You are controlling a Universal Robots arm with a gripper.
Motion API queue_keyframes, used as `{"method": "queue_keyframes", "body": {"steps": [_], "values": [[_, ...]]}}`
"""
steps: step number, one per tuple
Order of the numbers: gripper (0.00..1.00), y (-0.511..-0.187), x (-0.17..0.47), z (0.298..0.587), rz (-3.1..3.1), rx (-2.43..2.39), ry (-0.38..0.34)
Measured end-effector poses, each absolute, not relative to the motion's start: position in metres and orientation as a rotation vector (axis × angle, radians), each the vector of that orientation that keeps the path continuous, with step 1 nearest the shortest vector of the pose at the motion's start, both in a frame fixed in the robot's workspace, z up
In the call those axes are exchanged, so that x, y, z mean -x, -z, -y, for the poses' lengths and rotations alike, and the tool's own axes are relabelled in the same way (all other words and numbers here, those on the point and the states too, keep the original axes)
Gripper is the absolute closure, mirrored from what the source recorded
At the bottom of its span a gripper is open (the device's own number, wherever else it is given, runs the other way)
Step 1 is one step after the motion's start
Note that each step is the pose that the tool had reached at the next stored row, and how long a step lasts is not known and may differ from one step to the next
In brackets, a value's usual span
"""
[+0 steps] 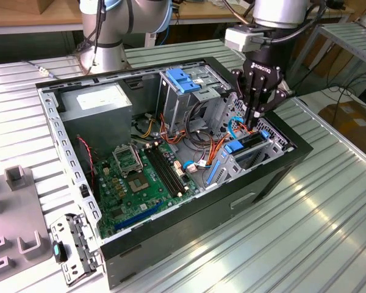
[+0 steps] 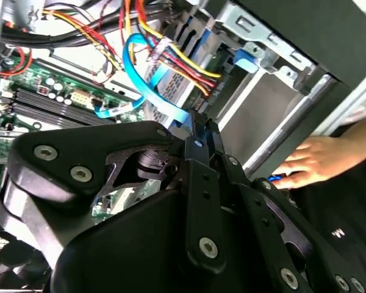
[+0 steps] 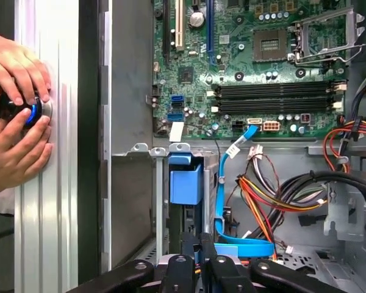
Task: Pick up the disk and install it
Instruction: 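Insert the second disk wire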
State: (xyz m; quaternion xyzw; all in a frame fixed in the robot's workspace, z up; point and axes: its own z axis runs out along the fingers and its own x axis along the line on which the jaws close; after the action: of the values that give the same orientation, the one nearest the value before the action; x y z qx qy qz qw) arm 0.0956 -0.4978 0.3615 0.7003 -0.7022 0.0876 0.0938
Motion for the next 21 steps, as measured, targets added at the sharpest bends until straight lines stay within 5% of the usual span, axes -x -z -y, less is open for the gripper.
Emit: {"method": "queue_keyframes", "body": {"steps": [21], "values": [[0.84, -0.3599, -0.0896, 0.5076, 2.117, -2.111, -0.217]]}}
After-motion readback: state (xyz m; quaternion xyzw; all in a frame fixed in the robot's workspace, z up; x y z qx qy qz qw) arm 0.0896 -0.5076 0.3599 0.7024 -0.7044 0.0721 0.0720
